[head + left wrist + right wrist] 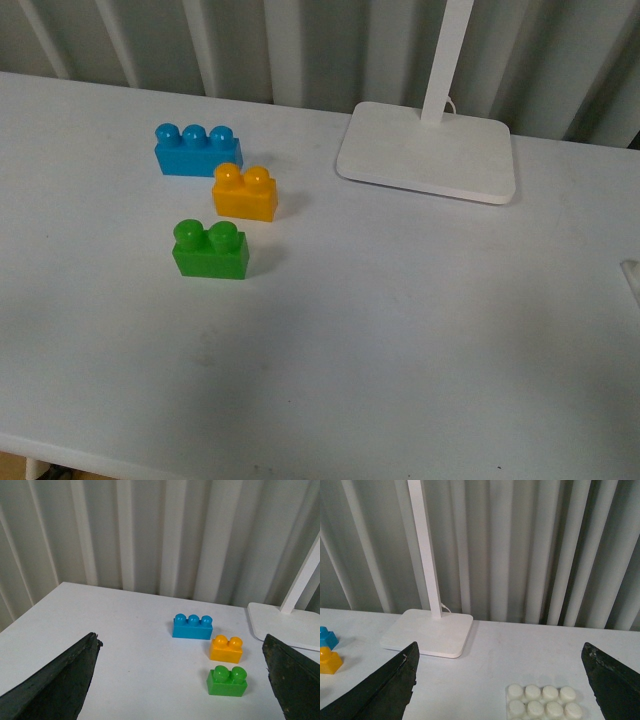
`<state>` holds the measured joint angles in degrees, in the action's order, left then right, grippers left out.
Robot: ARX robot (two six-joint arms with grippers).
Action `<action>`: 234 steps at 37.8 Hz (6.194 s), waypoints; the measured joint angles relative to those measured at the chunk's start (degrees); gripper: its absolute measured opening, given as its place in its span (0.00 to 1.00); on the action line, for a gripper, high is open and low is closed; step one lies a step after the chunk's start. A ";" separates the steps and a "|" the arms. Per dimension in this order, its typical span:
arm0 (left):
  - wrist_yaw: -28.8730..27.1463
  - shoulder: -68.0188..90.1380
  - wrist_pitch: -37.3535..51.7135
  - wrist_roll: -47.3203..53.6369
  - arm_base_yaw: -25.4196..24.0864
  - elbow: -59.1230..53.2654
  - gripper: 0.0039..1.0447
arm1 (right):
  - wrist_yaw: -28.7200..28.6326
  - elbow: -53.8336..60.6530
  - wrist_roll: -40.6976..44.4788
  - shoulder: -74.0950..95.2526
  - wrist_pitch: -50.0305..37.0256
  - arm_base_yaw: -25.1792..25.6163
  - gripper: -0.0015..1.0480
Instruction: Insert yellow block into base center
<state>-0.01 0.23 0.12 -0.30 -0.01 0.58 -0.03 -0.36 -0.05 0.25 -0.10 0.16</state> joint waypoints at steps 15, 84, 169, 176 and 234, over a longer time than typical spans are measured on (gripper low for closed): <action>0.00 0.00 0.00 0.00 0.00 0.02 0.94 | 0.00 0.00 0.00 0.00 0.00 0.00 0.91; 0.00 0.00 0.00 0.02 0.00 0.02 0.94 | -9.92 -38.36 9.33 111.86 -14.80 18.64 0.92; 0.00 0.00 0.00 0.02 0.00 0.00 0.94 | 0.31 -39.52 -29.90 93.04 -16.15 -13.84 0.91; 0.00 0.00 0.00 0.02 0.00 0.00 0.94 | -2.01 -32.50 -21.29 75.67 -19.06 -5.66 0.89; 0.00 0.00 -0.02 0.02 0.00 0.00 0.94 | 0.13 0.04 -0.15 16.15 -16.46 -0.20 0.01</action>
<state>-0.01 0.23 0.10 -0.27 -0.01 0.58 0.10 -0.32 -0.21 16.40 -16.56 -0.03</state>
